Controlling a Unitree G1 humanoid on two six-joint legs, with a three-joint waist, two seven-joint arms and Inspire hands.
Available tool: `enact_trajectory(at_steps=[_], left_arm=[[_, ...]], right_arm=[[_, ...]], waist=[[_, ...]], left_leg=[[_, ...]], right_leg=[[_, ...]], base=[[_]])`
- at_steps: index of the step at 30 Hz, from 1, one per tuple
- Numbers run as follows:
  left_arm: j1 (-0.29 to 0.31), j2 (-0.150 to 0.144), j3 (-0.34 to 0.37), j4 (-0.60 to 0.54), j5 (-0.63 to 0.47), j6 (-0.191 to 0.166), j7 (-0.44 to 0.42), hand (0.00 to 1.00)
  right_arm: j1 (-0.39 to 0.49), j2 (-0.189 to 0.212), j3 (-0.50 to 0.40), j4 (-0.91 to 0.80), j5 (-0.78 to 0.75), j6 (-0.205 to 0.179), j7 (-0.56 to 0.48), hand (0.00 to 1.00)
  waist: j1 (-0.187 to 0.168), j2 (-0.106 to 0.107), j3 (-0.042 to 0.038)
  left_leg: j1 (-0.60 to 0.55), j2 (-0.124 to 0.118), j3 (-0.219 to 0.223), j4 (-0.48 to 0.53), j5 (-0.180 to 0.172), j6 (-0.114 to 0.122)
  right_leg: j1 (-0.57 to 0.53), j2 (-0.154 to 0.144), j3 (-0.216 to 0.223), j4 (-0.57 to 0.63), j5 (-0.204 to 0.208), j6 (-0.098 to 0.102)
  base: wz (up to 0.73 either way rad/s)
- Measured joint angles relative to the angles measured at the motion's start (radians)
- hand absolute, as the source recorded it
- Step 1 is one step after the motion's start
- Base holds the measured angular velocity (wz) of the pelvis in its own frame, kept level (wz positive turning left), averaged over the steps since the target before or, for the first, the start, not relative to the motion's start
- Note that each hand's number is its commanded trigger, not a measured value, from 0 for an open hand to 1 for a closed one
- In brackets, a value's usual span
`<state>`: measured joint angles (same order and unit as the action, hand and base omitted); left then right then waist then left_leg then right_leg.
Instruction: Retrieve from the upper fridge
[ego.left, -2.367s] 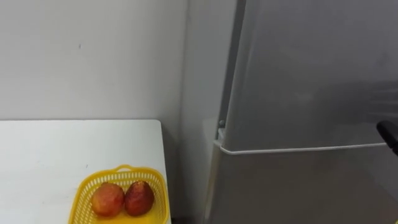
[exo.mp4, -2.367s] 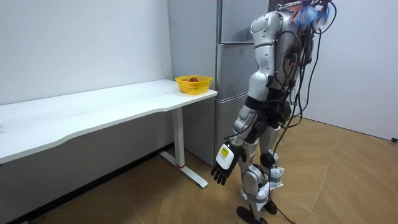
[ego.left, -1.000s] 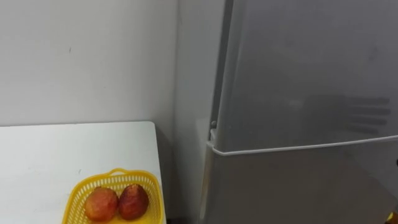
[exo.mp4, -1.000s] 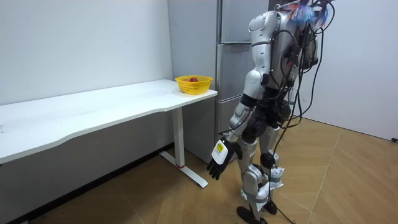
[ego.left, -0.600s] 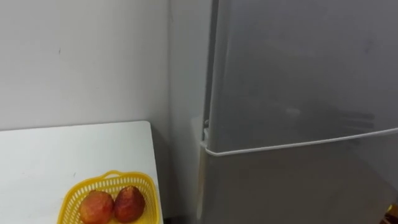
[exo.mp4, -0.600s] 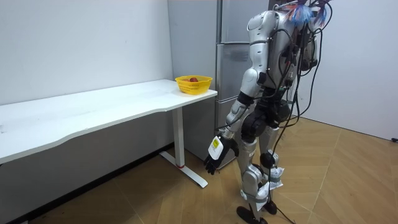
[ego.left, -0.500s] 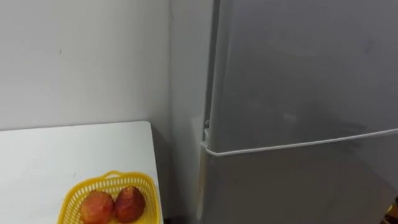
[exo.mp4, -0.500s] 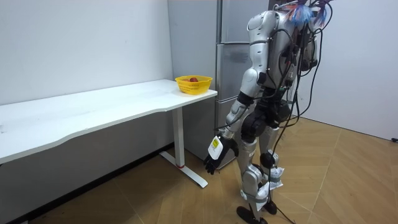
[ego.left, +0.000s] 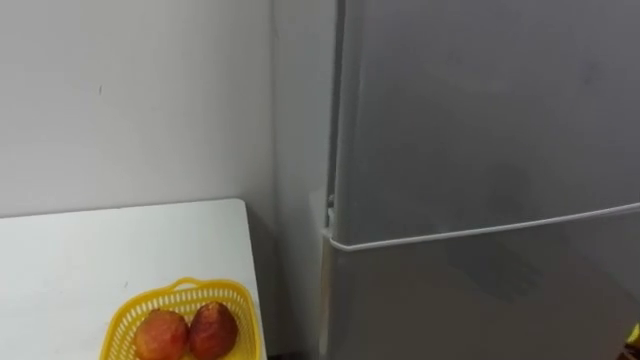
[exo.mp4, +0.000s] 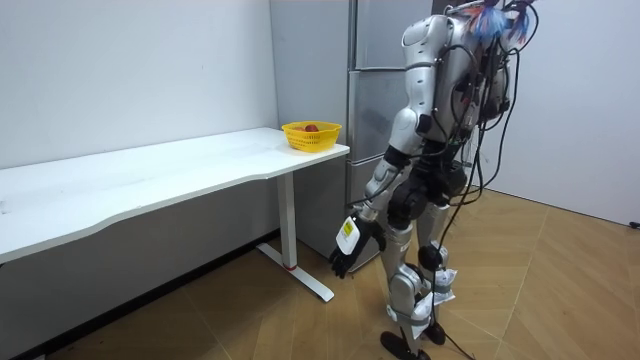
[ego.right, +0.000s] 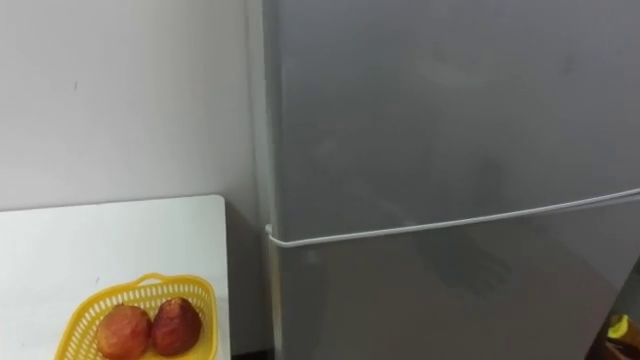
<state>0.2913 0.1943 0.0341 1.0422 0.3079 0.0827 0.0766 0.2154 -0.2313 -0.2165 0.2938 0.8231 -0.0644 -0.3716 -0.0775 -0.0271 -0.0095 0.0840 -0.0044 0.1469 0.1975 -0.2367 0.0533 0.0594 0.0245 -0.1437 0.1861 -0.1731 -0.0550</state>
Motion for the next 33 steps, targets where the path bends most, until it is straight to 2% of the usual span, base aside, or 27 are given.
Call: enact_trajectory(at_steps=[3,5,12,16,20,26,33], left_arm=[[0.013,-0.007,0.002,-0.001,0.000,0.000,-0.002,0.00],[0.019,-0.008,0.003,-0.001,0.000,0.000,-0.004,0.00],[0.013,-0.012,0.003,0.015,-0.001,-0.005,-0.010,0.00],[0.010,-0.016,0.002,0.040,-0.002,-0.009,-0.010,0.00],[0.011,-0.017,0.007,0.039,-0.001,-0.009,-0.012,0.00],[0.012,-0.019,0.023,0.039,0.000,-0.020,-0.017,0.00],[0.005,-0.027,0.020,0.041,0.001,-0.018,-0.024,0.00]], right_arm=[[0.006,0.005,0.000,0.066,0.000,0.000,0.006,0.00],[0.008,0.005,0.003,0.112,-0.044,0.000,0.006,0.00],[0.006,0.007,0.077,0.340,-0.203,-0.009,0.026,0.00],[0.001,0.022,0.078,0.425,-0.243,-0.008,0.048,0.00],[0.001,0.022,0.078,0.447,-0.298,-0.008,0.068,0.00],[0.004,0.027,0.089,0.537,-0.472,-0.008,0.133,0.00],[-0.011,0.044,0.149,0.612,-0.599,-0.006,0.203,0.00]], waist=[[-0.001,0.007,0.0023],[0.002,0.004,0.0042],[0.007,-0.005,0.0036],[0.006,-0.005,0.0037],[0.011,-0.004,0.0034],[0.029,-0.010,0.0061],[0.034,-0.011,0.0079]], left_leg=[[0.004,-0.001,-0.003,0.000,0.000,0.000],[0.011,-0.001,-0.003,-0.001,0.000,0.000],[0.014,-0.002,-0.010,-0.010,0.000,-0.001],[0.011,-0.003,-0.012,-0.010,0.000,-0.001],[0.010,-0.003,-0.012,-0.007,0.000,-0.001],[0.013,-0.005,-0.015,-0.007,0.000,0.000],[0.011,-0.006,-0.016,-0.009,0.000,0.000]], right_leg=[[0.004,0.000,0.000,-0.001,-0.002,0.001],[0.006,-0.001,0.000,0.000,-0.009,0.001],[0.008,-0.001,-0.002,0.001,-0.013,0.001],[0.007,-0.002,-0.005,0.000,-0.013,0.002],[-0.003,-0.004,-0.007,0.002,-0.015,0.001],[0.001,-0.006,-0.014,0.001,-0.017,0.002],[0.001,-0.006,-0.014,-0.001,-0.017,0.003]], base=[[0.01],[0.02],[0.02],[0.00],[0.00],[0.01],[0.00]])
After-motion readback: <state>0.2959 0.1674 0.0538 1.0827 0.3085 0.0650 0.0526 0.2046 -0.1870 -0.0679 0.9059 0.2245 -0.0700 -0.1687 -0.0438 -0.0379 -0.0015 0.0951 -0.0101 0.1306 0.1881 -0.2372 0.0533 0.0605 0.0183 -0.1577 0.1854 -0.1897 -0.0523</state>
